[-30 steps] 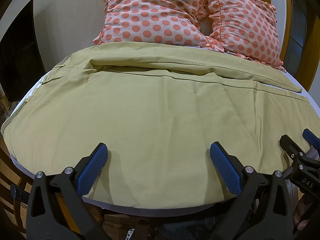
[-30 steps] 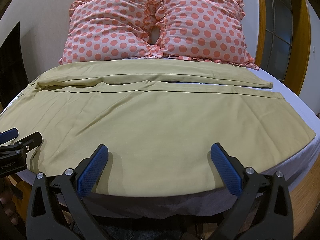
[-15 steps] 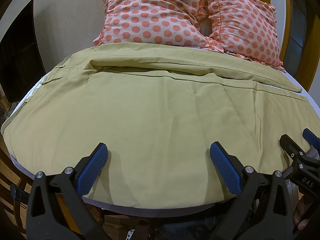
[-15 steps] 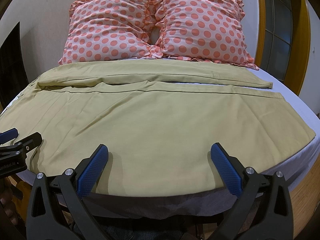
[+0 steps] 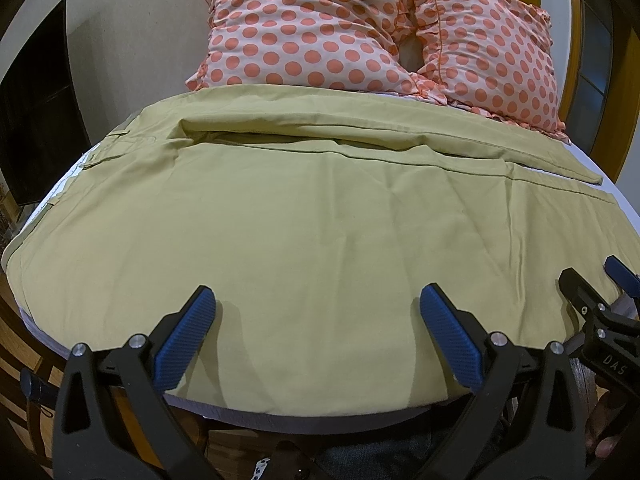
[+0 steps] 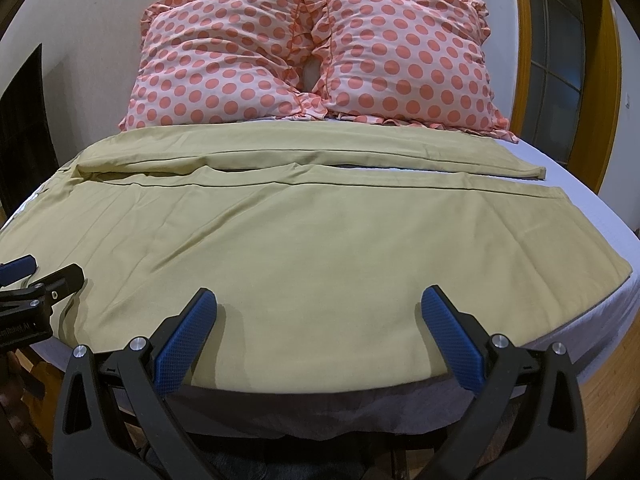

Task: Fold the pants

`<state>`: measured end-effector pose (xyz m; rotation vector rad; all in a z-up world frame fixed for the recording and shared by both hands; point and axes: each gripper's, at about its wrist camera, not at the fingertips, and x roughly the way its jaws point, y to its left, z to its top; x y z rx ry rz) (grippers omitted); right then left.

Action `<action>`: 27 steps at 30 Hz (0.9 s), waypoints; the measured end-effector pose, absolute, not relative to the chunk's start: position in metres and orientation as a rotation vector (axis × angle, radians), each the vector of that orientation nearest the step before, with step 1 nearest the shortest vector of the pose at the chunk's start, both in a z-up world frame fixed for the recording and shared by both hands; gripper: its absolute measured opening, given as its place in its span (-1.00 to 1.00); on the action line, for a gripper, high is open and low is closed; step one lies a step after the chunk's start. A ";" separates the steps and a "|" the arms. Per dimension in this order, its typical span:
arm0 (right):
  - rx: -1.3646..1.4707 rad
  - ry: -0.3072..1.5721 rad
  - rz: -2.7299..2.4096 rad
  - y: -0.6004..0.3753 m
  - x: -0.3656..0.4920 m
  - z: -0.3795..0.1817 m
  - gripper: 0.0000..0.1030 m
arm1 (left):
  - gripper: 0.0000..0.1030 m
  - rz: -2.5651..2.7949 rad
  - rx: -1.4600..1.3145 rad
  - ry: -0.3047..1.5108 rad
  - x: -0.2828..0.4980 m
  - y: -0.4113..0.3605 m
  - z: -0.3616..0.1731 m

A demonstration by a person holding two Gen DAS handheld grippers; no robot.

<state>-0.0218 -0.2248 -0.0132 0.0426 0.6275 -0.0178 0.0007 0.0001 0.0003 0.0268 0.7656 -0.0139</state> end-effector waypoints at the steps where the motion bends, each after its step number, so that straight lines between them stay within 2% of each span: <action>1: 0.039 0.627 -0.011 -0.226 -0.022 -0.013 0.97 | 0.97 -0.016 0.028 0.769 0.001 0.000 0.000; 8: 0.029 0.745 0.043 -0.243 0.000 0.005 0.97 | 0.97 -0.059 0.038 0.781 0.004 0.000 0.006; 10: 0.052 0.717 -0.010 -0.263 0.015 0.022 0.97 | 0.97 -0.068 0.023 0.792 0.001 0.005 0.008; 14: 0.143 0.699 -0.141 -0.319 0.074 0.061 0.97 | 0.96 -0.051 -0.040 0.726 0.014 0.023 0.030; 18: 0.316 0.814 -0.304 -0.387 0.183 0.069 0.97 | 0.96 -0.025 -0.021 0.649 0.027 0.028 0.051; 22: 0.465 0.939 -0.505 -0.445 0.283 0.040 0.49 | 0.96 -0.001 0.024 0.583 0.034 0.028 0.061; 27: 0.514 0.967 -0.738 -0.484 0.357 0.009 0.45 | 0.97 0.011 0.053 0.550 0.047 0.034 0.066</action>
